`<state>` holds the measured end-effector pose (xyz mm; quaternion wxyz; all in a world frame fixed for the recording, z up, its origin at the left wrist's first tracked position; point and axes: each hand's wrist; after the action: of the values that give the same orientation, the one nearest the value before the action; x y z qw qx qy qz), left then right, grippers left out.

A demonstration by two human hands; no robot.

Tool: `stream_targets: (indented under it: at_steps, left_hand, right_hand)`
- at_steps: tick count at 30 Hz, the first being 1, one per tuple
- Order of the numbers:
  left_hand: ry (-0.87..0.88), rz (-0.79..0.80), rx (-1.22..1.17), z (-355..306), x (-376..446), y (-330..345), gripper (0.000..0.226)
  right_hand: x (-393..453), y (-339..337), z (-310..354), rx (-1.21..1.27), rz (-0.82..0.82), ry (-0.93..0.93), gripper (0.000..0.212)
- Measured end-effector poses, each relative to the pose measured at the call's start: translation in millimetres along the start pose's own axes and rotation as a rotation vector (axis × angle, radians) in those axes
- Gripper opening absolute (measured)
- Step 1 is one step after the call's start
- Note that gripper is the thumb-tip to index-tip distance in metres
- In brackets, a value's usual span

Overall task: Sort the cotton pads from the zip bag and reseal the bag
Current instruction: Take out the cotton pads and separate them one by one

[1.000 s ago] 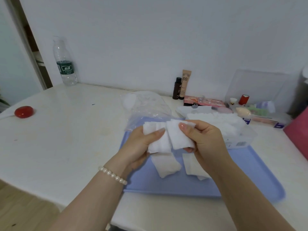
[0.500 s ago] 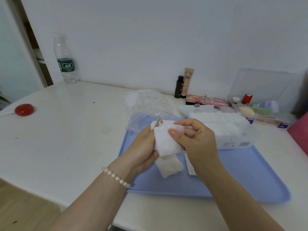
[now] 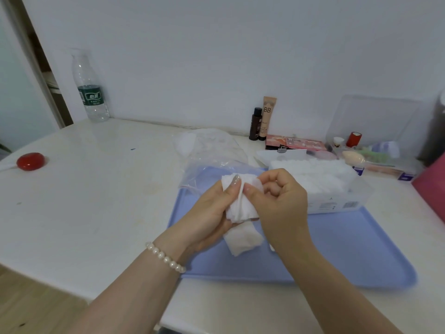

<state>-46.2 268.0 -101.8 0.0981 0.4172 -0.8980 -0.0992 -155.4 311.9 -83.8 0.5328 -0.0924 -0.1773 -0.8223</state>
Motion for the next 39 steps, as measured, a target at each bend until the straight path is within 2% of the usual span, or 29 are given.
stream_targets:
  at_steps: [6,10,12,15,18,21,24,28,30,33,37,39]
  left_hand:
    - [-0.058,-0.003,-0.13,-2.8,0.4,-0.7,0.058]
    - [-0.092,-0.007,-0.175,-3.5,1.7,-5.4,0.046]
    - [-0.09,-0.015,-0.183,-2.9,1.9,-6.9,0.043]
    - [-0.086,-0.016,-0.182,-2.5,1.9,-7.3,0.043]
    - [-0.1,-0.04,-0.155,-2.4,1.8,-7.1,0.051]
    - [-0.121,-0.054,-0.181,-1.1,2.2,-7.2,0.061]
    - [-0.153,-0.063,-0.195,-1.5,2.1,-6.7,0.064]
    - [-0.201,-0.025,-0.283,-7.4,1.4,-5.2,0.07]
    - [-0.222,-0.025,-0.341,-10.6,1.8,-7.2,0.076]
    - [-0.225,-0.077,-0.337,-11.2,2.7,-10.3,0.073]
    - [-0.175,-0.081,-0.362,-10.0,0.9,-9.4,0.054]
    - [-0.177,-0.087,-0.323,-8.0,0.8,-10.8,0.047]
  right_hand:
    - [-2.7,0.9,-7.8,-0.353,-0.074,-0.255,0.037]
    - [3.1,-1.9,-9.4,-0.439,-0.078,-0.624,0.025]
    - [5.1,-2.3,-12.8,-0.483,-0.058,-0.676,0.026]
    - [2.8,-0.2,-9.0,-0.437,-0.023,-0.452,0.032]
    - [1.2,-0.9,-5.6,-0.377,0.042,-0.181,0.028]
    - [1.7,-3.0,-1.3,-0.385,0.099,-0.068,0.031]
    - [0.4,-1.2,-1.4,-0.445,0.118,-0.103,0.032]
    - [-1.0,2.4,-8.4,-0.588,0.064,-0.45,0.019]
    - [-0.6,2.4,-12.7,-0.534,0.079,-0.484,0.019]
    - [1.9,0.0,-6.4,-0.316,0.124,-0.207,0.021]
    - [10.0,-10.5,15.7,-0.074,0.092,0.021,0.026]
    - [18.2,-26.0,32.0,-0.064,0.108,0.136,0.034]
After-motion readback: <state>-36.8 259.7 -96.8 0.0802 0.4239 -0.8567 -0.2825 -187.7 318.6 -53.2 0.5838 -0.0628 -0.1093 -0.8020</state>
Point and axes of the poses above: each hand's wrist, its own x-axis towards the middle knuckle, its own y-axis out of the palm, z = x × y, and after that the axes turned 13 degrees about x, right-handed
